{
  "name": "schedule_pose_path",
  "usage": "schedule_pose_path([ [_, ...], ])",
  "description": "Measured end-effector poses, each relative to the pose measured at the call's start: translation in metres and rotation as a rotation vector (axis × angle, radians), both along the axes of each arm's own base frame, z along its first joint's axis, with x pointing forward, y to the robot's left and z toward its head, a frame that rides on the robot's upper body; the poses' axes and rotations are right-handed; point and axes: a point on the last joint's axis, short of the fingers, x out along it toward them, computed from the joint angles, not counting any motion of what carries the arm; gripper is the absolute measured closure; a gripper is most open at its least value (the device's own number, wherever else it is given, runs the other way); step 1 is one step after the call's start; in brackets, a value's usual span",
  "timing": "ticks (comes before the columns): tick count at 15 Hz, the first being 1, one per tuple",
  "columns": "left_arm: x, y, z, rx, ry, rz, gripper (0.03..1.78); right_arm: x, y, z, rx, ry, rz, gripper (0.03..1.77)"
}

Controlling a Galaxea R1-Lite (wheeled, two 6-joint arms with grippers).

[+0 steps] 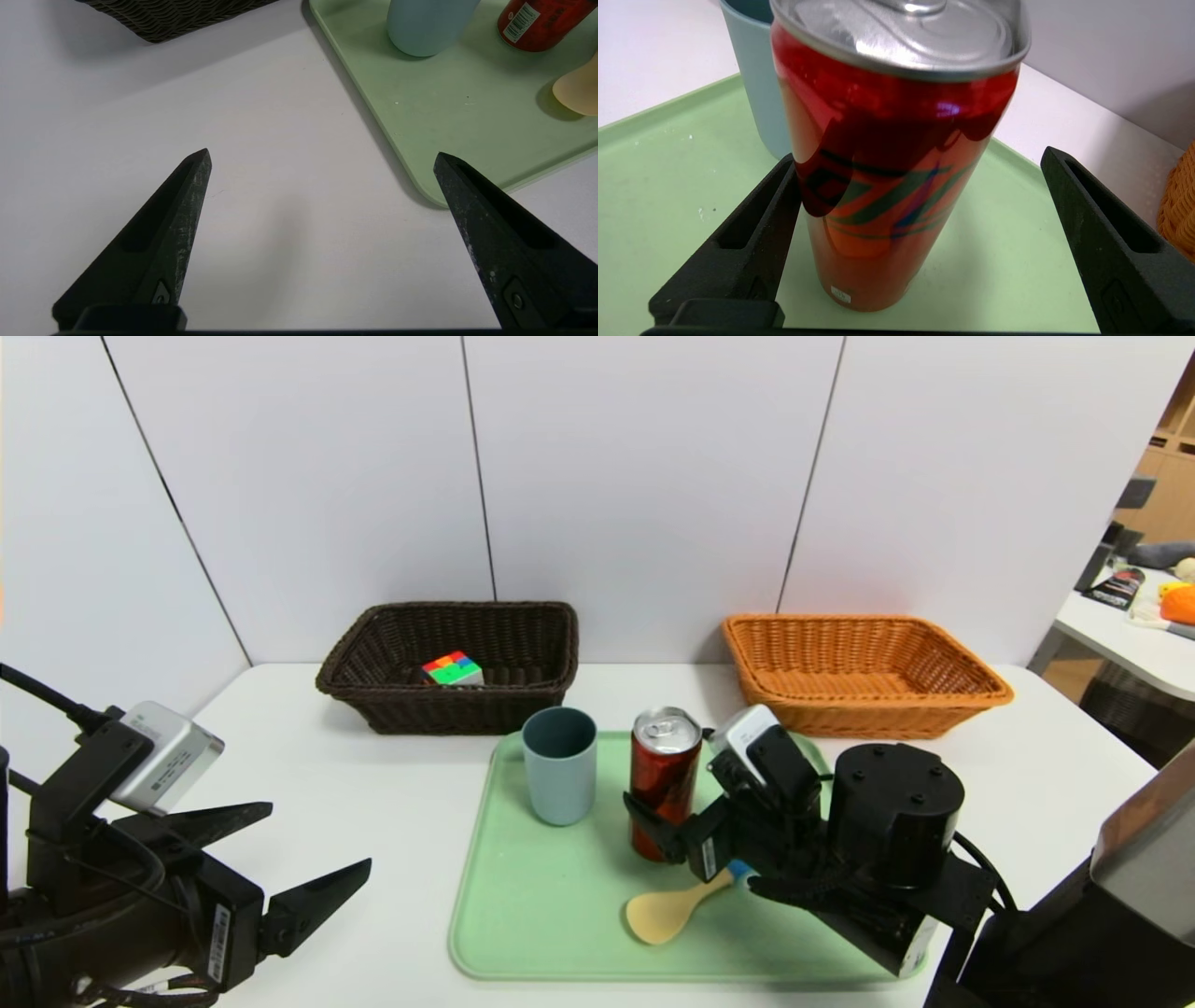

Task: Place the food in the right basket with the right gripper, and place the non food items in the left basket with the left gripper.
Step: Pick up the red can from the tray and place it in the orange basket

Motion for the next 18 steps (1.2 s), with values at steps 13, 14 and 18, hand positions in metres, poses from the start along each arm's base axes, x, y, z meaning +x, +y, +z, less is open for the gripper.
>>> schedule_pose_path([
  [13, -0.002, 0.001, -0.004, 0.003, 0.013, 0.001, 0.12, 0.014, 0.004, 0.010, -0.010, -0.041, -0.011, 0.10],
  [14, -0.002, 0.001, -0.004, 0.003, 0.014, 0.001, 0.12, 0.015, 0.004, 0.010, -0.010, -0.042, -0.012, 0.10],
  [18, -0.002, 0.001, -0.005, 0.004, 0.014, 0.000, 0.12, 0.015, 0.004, 0.011, -0.007, -0.044, -0.013, 0.10],
])
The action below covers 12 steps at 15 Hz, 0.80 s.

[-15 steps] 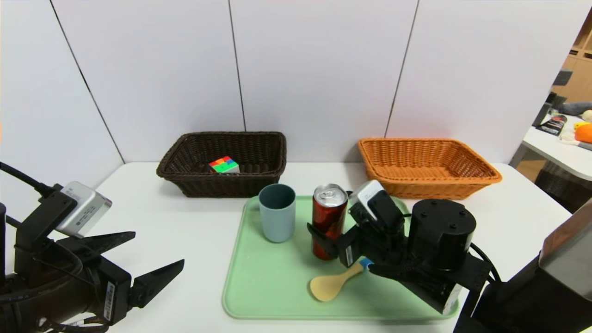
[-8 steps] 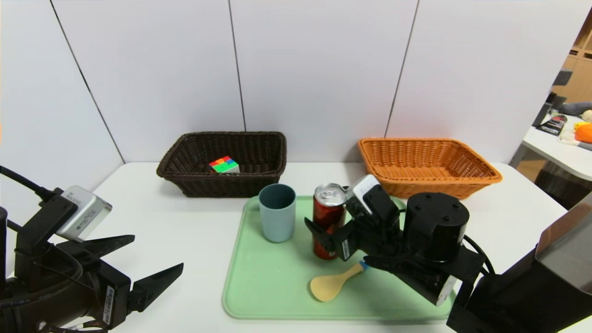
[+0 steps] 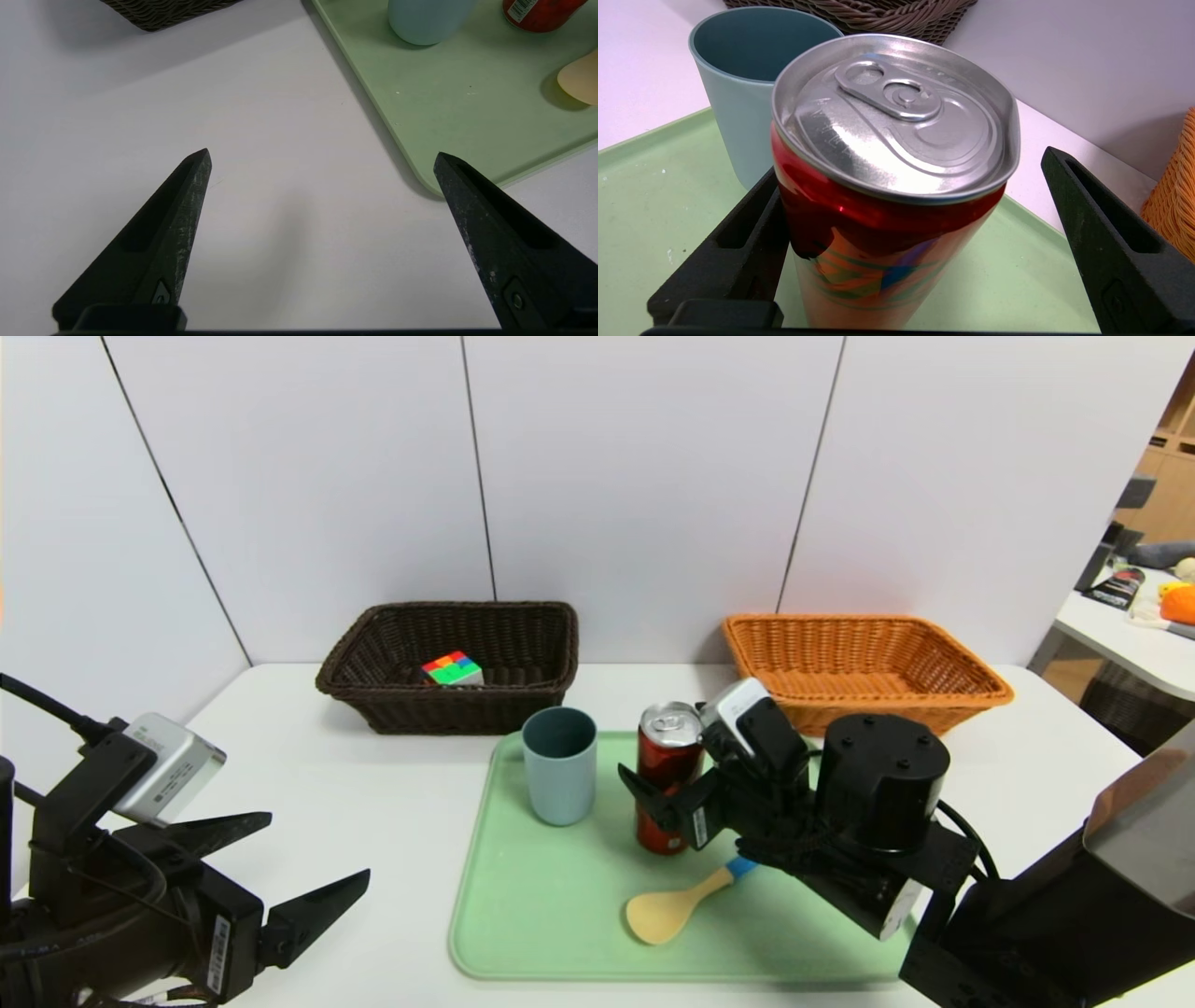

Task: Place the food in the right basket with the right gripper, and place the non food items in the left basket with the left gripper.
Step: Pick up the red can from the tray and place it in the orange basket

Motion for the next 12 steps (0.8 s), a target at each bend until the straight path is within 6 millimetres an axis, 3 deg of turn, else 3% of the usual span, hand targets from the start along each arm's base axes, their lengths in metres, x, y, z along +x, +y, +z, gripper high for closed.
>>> schedule_pose_path([
  [9, -0.0002, 0.0001, -0.0008, 0.001, 0.003, 0.000, 0.12, -0.0007, 0.0002, -0.0010, -0.012, -0.004, 0.001, 0.10],
  [12, -0.0004, 0.0002, -0.0007, 0.001, 0.002, 0.000, 0.12, -0.0007, 0.0000, -0.0009, -0.012, -0.005, -0.006, 0.55],
])
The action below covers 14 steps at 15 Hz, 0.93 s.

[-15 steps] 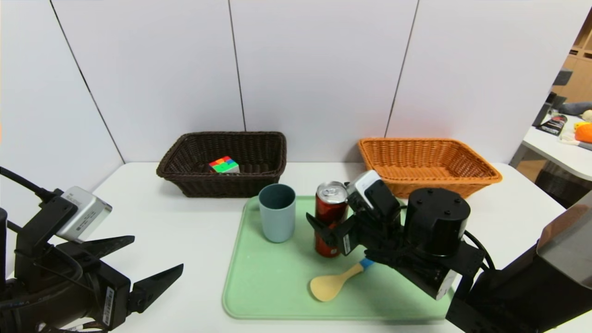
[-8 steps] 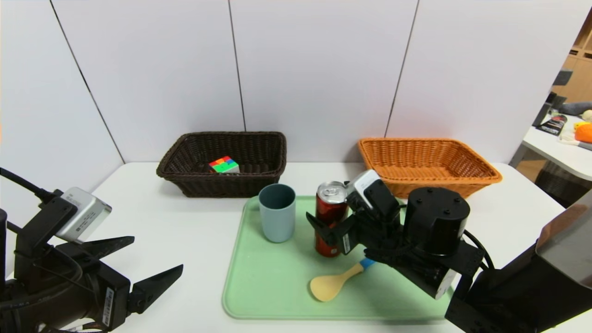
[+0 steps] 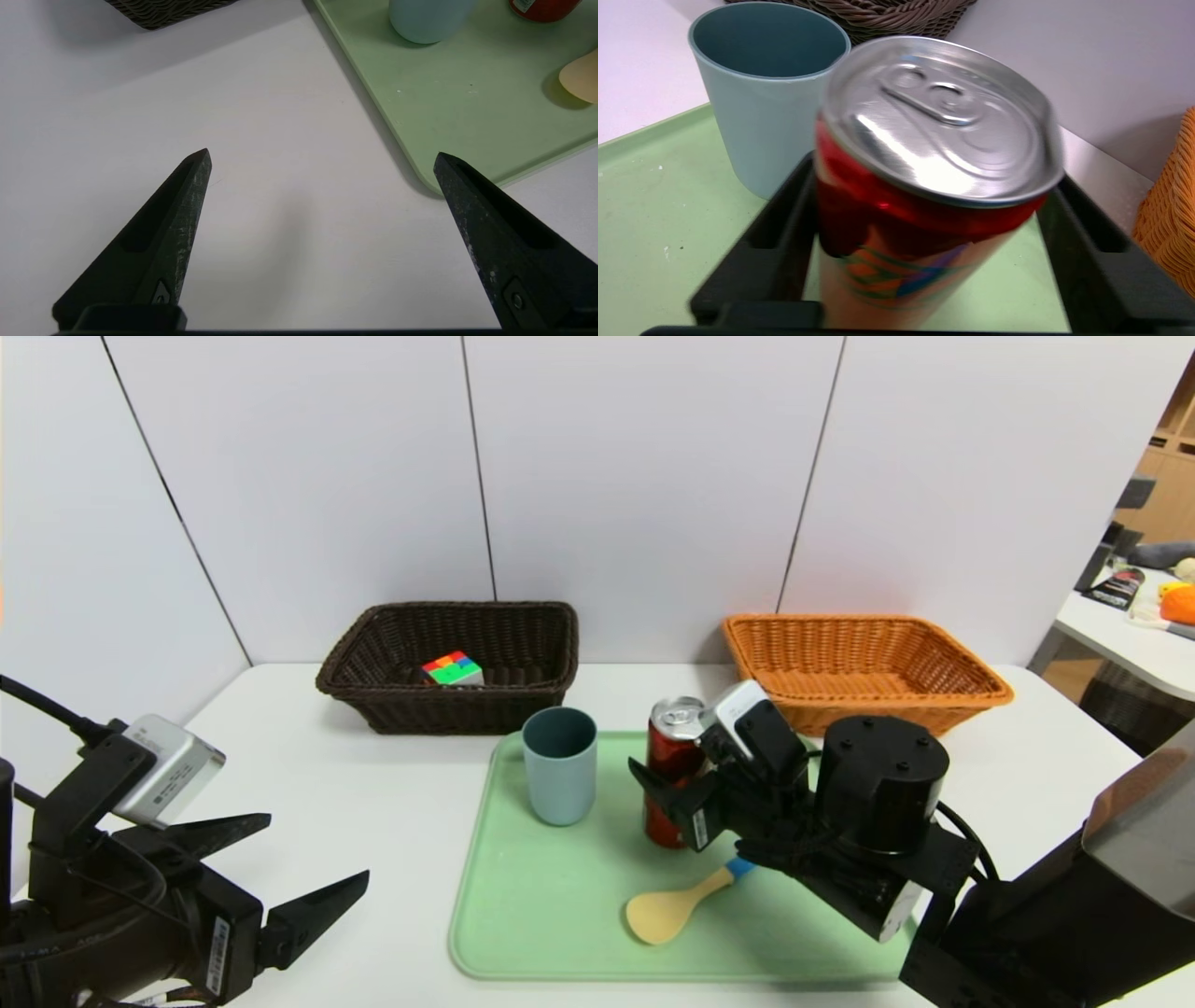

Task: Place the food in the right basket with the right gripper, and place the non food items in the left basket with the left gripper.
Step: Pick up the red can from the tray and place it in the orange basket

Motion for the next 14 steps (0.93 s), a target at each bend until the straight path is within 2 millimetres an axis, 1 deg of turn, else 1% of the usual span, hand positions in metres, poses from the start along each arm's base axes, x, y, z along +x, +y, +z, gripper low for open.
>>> schedule_pose_path([
  [1, 0.000, 0.000, 0.000, 0.000, 0.000, -0.001, 0.12, 0.000, 0.000, 0.000, -0.001, 0.000, -0.002, 0.69],
  [2, 0.000, 0.000, 0.000, 0.000, 0.000, -0.001, 0.12, -0.001, -0.001, -0.001, -0.003, 0.003, -0.002, 0.79],
  [3, 0.000, 0.000, 0.000, 0.000, 0.002, 0.000, 0.12, -0.002, -0.002, -0.001, -0.004, 0.003, -0.003, 0.84],
  [8, 0.000, 0.000, -0.001, 0.003, 0.005, 0.000, 0.12, -0.003, -0.003, 0.002, -0.002, -0.002, -0.008, 0.86],
  [10, -0.001, 0.000, -0.002, 0.003, 0.006, -0.001, 0.12, -0.003, -0.003, 0.008, 0.002, -0.022, -0.014, 0.86],
  [12, -0.001, 0.000, -0.002, 0.004, 0.006, -0.001, 0.12, -0.003, -0.003, 0.018, -0.007, -0.039, -0.014, 0.86],
  [14, -0.001, 0.000, -0.002, 0.004, 0.006, -0.001, 0.12, -0.003, -0.003, 0.037, -0.002, -0.050, -0.016, 0.86],
])
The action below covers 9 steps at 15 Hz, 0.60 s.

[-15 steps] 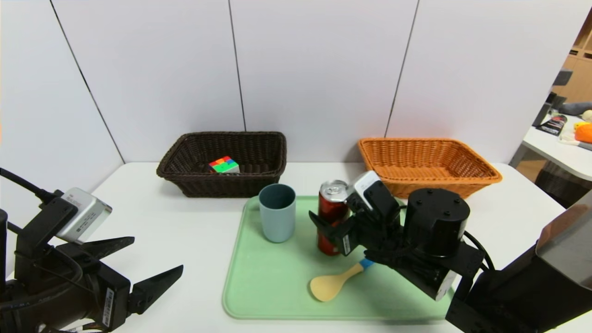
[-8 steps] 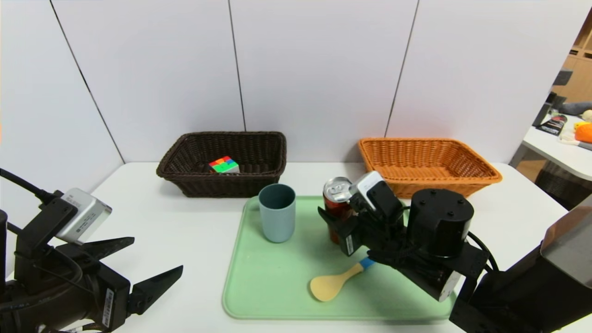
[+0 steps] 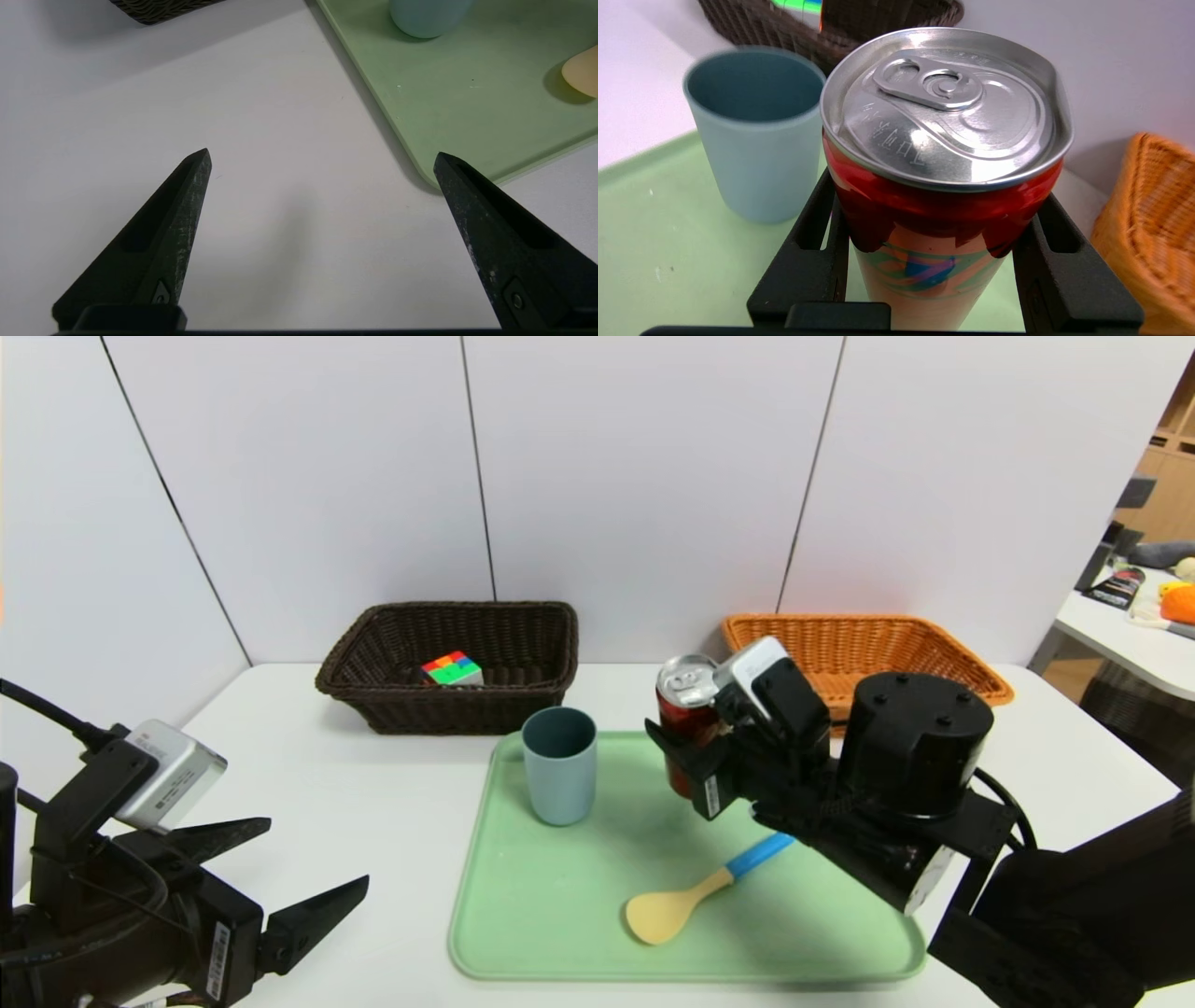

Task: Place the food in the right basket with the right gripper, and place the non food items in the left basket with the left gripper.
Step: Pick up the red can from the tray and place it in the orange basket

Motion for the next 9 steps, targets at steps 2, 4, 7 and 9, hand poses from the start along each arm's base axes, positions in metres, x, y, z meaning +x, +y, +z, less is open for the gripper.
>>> schedule_pose_path([
  [2, 0.000, 0.000, 0.000, -0.001, 0.001, -0.001, 0.12, 0.003, -0.003, 0.027, 0.017, -0.024, -0.007, 0.86],
  [4, 0.000, 0.000, 0.000, -0.001, 0.000, -0.001, 0.12, 0.008, -0.011, 0.051, 0.029, -0.048, -0.031, 0.86],
  [7, -0.001, 0.000, -0.001, -0.002, 0.002, -0.001, 0.12, 0.017, -0.026, 0.077, 0.032, -0.092, -0.061, 0.86],
  [9, -0.001, 0.001, -0.001, -0.003, 0.003, 0.001, 0.12, 0.024, -0.037, 0.092, 0.036, -0.123, -0.088, 0.86],
])
